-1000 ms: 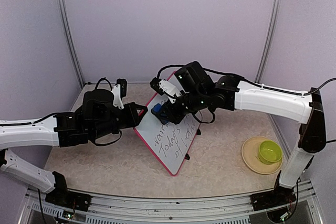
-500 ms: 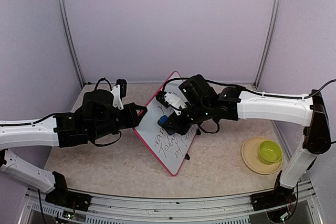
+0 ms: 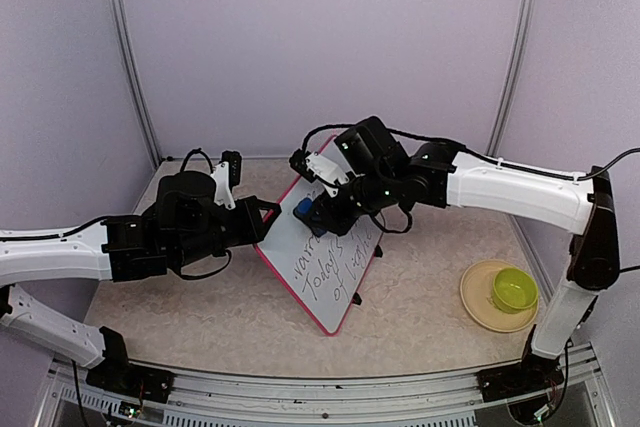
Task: Erase the whiteboard
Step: Erase the whiteboard at the center of the board.
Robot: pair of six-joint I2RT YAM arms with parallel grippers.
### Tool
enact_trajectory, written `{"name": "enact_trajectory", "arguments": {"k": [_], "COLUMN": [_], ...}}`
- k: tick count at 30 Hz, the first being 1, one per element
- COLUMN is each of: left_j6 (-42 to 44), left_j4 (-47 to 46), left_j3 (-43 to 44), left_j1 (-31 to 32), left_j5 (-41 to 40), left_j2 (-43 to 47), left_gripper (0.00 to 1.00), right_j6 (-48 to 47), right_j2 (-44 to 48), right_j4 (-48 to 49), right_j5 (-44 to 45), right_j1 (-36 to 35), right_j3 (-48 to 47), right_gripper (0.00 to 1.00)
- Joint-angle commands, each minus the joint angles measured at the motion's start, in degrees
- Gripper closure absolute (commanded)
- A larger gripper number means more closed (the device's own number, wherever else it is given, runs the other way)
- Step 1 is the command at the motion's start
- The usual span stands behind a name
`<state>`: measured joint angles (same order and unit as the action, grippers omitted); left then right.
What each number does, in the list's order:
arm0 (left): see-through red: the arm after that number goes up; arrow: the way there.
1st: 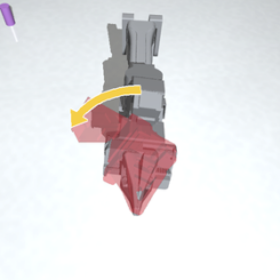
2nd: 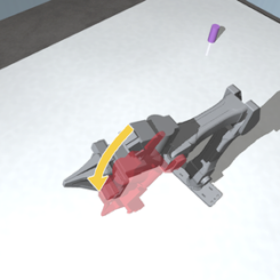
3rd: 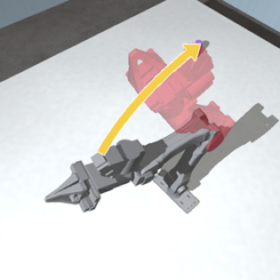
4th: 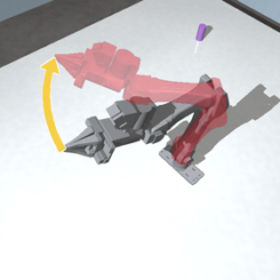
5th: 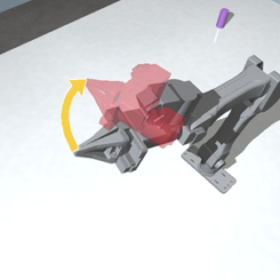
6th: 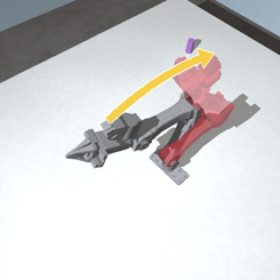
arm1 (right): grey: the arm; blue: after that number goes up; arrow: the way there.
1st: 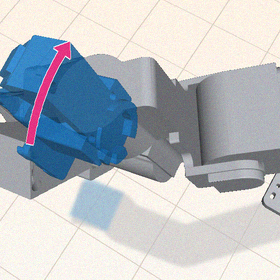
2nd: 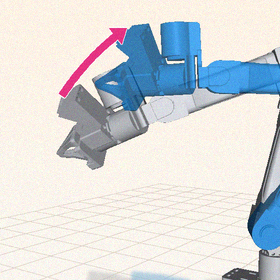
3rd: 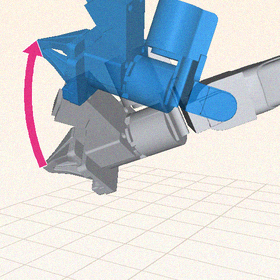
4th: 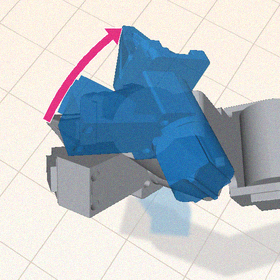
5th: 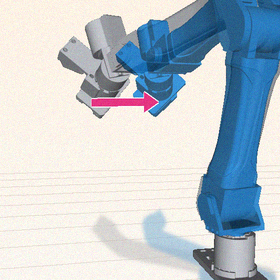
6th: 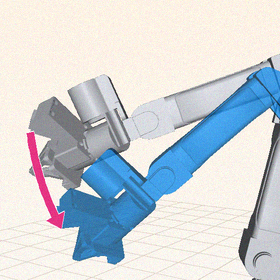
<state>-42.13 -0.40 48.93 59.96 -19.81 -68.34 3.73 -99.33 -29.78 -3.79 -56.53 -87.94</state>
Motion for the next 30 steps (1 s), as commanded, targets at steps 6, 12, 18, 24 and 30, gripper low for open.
{"name": "enact_trajectory", "arguments": {"k": [6, 12, 18, 24, 30], "left_j6": [0.8, 1.2, 1.2, 0.9, 0.7], "left_j4": [-0.3, -0.1, -0.4, -0.9, -0.9], "left_j3": [-0.1, 0.1, -0.2, -0.5, -0.8], "left_j1": [1.5, 1.4, 1.4, 1.4, 1.5], "left_j5": [4.0, 3.8, 3.8, 4.1, 4.2], "left_j2": [0.4, 0.6, 0.6, 0.2, 0.3], "left_gripper": [1.0, 1.0, 1.0, 1.0, 1.0], "right_j6": [-1.9, -1.1, -0.4, 0.0, -0.1], "right_j2": [-4.1, -2.4, -0.2, 0.9, 0.1], "right_j4": [0.3, 2.5, 4.3, 5.1, 4.7], "right_j5": [0.3, -0.7, -1.3, -1.7, -2.2], "right_j1": [2.3, 2.7, 2.7, 2.7, 2.7], "right_j3": [-5.8, 1.4, 8.0, 9.9, 5.7], "right_gripper": [1.0, 1.0, 1.0, 1.0, 1.0]}}
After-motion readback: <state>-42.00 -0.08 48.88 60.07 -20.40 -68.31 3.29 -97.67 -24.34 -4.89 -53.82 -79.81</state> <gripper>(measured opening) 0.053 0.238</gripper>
